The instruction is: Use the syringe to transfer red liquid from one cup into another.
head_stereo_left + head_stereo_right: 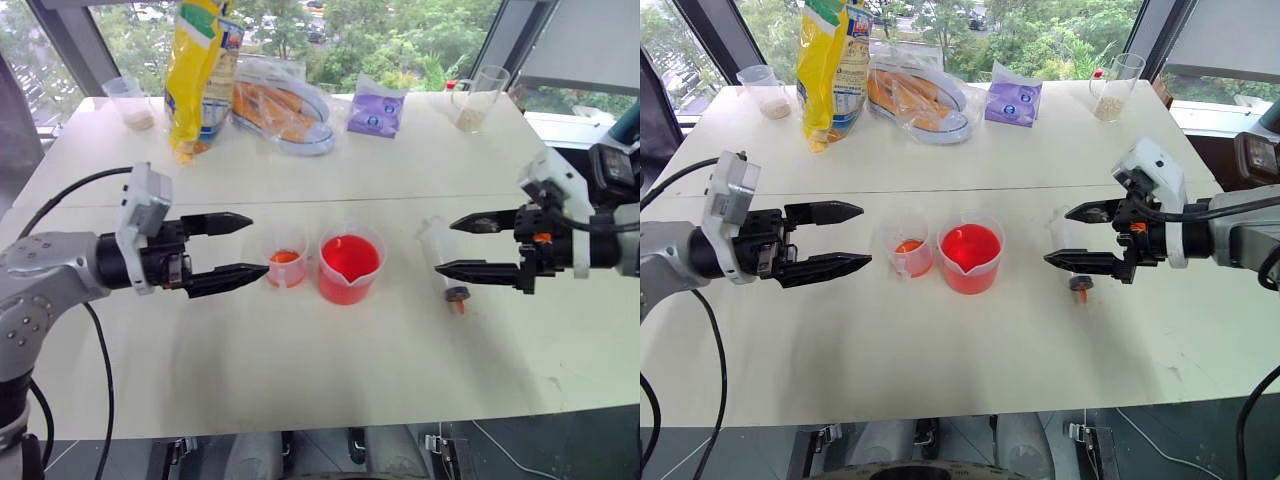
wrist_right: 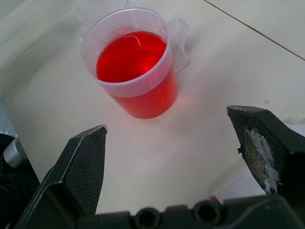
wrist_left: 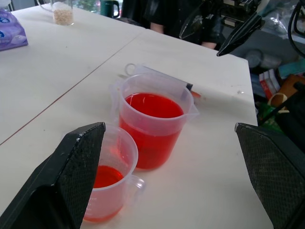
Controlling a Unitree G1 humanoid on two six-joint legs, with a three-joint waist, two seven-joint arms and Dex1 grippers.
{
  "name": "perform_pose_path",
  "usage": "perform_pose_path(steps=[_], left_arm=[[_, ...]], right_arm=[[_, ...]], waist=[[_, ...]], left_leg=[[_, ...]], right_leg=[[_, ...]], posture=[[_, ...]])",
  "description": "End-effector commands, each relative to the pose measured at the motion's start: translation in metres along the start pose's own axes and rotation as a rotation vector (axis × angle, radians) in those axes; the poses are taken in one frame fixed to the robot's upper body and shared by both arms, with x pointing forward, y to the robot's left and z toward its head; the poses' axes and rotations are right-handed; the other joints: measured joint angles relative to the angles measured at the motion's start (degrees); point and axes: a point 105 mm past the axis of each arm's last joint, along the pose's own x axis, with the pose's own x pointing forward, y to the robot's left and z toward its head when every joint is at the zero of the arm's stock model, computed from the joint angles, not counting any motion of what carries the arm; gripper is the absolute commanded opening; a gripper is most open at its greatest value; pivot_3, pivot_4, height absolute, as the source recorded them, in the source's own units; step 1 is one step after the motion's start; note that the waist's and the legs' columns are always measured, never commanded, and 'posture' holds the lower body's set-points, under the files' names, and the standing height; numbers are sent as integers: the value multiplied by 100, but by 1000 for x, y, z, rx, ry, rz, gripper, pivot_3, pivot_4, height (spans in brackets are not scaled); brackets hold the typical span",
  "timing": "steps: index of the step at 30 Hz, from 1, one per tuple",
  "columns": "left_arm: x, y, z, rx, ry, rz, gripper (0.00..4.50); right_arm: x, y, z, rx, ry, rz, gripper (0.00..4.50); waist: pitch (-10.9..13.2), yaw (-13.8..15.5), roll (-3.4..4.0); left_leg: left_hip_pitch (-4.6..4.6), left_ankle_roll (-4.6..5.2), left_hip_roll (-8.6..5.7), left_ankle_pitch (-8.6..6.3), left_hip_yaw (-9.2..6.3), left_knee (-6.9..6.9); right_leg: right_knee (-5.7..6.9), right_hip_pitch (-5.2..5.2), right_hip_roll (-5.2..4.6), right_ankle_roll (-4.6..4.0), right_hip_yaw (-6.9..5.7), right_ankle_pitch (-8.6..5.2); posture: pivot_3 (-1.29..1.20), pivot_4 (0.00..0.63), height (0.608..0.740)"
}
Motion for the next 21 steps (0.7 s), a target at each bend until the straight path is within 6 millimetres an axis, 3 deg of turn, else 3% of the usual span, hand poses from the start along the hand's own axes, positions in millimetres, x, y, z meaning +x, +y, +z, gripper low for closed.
perform_pose_path(steps=[1, 15, 21], left_arm=[[-2, -1, 8, 54, -16, -1, 4500], [1, -2, 14, 49, -60, -10, 4500], [5, -1, 13, 56, -65, -10, 4500]], right_arm=[[-6, 1, 7, -47, -9, -20, 4392], [-4, -8, -4, -11, 42, -74, 4392], [4, -33, -15, 74, 93, -200, 4392]], waist=[[0, 0, 0], [0, 1, 0], [-1, -8, -1]], left_leg=[[0, 0, 0, 0, 0, 0], [3, 0, 0, 0, 0, 4], [5, -1, -1, 1, 3, 9]], right_leg=[[1, 0, 0, 0, 0, 0], [7, 1, 1, 0, 1, 0], [13, 1, 1, 0, 4, 0]], posture=[[0, 150, 740], [0, 150, 740], [0, 150, 740]])
